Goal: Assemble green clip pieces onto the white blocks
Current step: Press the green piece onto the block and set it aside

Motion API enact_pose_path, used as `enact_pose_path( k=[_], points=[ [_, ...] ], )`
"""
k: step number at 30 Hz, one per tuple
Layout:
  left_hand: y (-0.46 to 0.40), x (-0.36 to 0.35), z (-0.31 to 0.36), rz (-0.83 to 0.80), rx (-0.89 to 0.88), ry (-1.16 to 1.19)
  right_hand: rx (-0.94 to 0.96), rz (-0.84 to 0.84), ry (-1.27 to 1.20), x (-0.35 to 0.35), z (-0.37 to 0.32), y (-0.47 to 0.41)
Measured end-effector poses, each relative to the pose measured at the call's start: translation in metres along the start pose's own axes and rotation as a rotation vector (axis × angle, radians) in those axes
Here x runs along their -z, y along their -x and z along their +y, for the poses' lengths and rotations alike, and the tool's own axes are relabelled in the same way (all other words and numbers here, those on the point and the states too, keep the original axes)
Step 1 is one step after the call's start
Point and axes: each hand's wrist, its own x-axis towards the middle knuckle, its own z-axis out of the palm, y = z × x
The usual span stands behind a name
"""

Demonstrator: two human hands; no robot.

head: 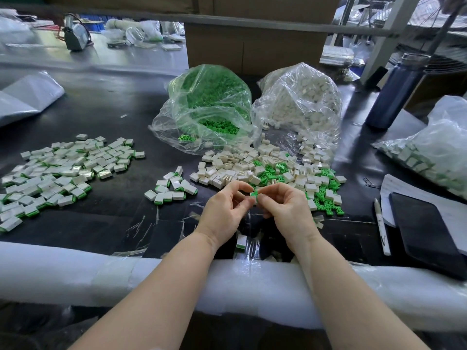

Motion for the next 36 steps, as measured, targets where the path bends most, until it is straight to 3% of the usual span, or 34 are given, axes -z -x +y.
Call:
enact_pose_path(
  k=[8, 16, 32, 36],
  points=[
    [0.0000, 0.0010, 0.0009, 0.023, -0.072, -0.074, -0.017, -0.029, -0.062, 0.0029, -0.0009, -0.0006],
    [-0.0016, 0.0038, 0.0034, 0.048, 0.027, 0.039, 0.016, -0.010, 0.063, -0.0021, -0.0007, -0.0007],
    [0.0027, -0.0001, 0.0037, 0.054, -0.094, -0.179, -0.006, -0.067, 0.211, 0.0016, 0.0005, -0.0005],
    [0.0013, 0.0009, 0.0036, 0.046, -0.038, -0.114, -0.007, -0.069, 0.198, 0.0010, 0.0010, -0.0008]
  ],
)
